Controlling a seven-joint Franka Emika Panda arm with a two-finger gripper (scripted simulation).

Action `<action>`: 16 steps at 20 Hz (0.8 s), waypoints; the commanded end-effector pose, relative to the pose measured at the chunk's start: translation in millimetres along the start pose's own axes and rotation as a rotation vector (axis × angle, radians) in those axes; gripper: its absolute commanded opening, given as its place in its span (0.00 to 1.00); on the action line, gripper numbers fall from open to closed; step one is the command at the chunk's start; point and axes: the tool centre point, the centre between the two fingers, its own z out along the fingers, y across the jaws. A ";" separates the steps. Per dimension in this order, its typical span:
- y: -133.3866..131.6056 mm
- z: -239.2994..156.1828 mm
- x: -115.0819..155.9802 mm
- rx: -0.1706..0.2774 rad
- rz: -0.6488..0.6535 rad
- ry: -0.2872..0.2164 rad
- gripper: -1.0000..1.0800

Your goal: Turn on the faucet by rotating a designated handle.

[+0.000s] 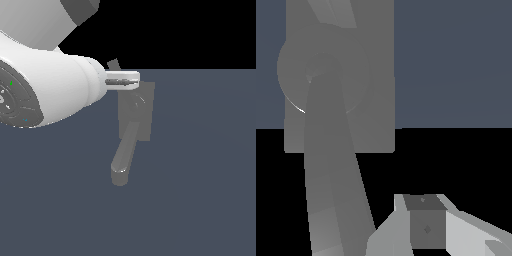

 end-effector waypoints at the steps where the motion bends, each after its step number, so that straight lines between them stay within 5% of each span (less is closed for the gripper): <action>1: -7.2 4.4 -17.5 0.001 0.005 -0.024 0.00; 16: -48.5 2.4 -24.3 0.001 0.004 -0.014 0.00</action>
